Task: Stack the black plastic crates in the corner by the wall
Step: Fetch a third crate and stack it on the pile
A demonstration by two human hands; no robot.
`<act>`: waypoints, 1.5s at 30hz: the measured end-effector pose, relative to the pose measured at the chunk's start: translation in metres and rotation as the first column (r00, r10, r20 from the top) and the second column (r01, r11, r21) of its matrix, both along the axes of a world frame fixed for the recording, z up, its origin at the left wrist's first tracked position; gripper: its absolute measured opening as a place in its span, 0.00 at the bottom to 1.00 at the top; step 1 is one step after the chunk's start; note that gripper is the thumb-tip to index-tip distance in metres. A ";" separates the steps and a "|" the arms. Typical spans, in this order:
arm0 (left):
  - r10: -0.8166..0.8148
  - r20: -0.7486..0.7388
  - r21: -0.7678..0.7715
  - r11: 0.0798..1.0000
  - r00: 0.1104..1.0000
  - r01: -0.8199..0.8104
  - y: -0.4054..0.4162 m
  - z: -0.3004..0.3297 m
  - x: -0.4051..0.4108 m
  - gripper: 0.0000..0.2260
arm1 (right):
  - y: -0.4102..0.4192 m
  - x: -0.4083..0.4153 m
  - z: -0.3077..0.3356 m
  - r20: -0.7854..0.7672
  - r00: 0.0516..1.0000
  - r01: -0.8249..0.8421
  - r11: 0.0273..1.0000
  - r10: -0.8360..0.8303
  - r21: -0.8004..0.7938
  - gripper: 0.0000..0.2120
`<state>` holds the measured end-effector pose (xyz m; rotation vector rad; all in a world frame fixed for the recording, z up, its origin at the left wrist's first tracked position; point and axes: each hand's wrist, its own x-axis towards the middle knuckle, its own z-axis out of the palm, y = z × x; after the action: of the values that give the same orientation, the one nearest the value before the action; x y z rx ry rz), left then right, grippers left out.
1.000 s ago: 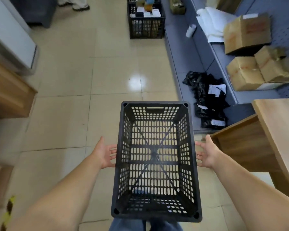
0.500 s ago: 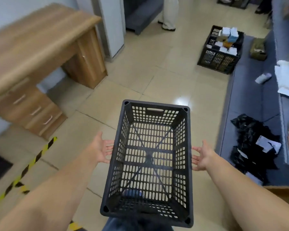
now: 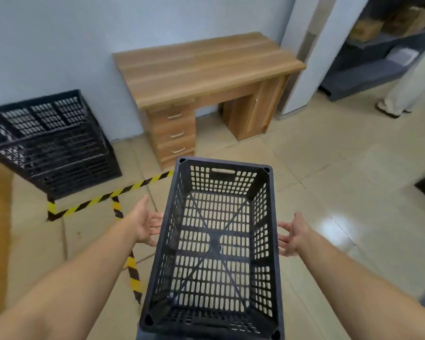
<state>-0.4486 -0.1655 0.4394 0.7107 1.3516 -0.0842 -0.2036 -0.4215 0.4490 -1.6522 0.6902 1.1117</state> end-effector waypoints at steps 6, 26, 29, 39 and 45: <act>0.178 0.023 -0.031 0.984 0.984 -0.177 0.093 -0.003 -0.085 0.39 | 0.143 -0.044 -0.001 -0.015 0.988 -0.153 0.988 0.153 -0.010 0.35; 0.611 0.080 0.093 0.782 0.788 -0.616 0.382 0.031 -0.238 0.32 | 0.547 -0.155 0.052 0.026 0.854 -0.520 0.854 0.519 0.035 0.33; 0.673 0.091 0.124 0.723 0.734 -0.679 0.419 0.036 -0.235 0.33 | 0.601 -0.148 0.056 0.009 0.837 -0.547 0.836 0.547 0.051 0.32; 0.804 0.134 0.147 0.562 0.579 -0.814 0.521 0.069 -0.211 0.40 | 0.778 -0.108 0.089 0.040 0.701 -0.711 0.693 0.712 0.120 0.22; 0.869 0.138 0.124 0.461 0.475 -0.879 0.565 0.063 -0.225 0.42 | 0.860 -0.118 0.105 0.087 0.571 -0.819 0.559 0.816 0.133 0.21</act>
<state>-0.6735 0.3991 0.5027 0.0627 1.5400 0.9183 -0.3217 0.4384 0.5545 -1.8704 -0.2804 1.7450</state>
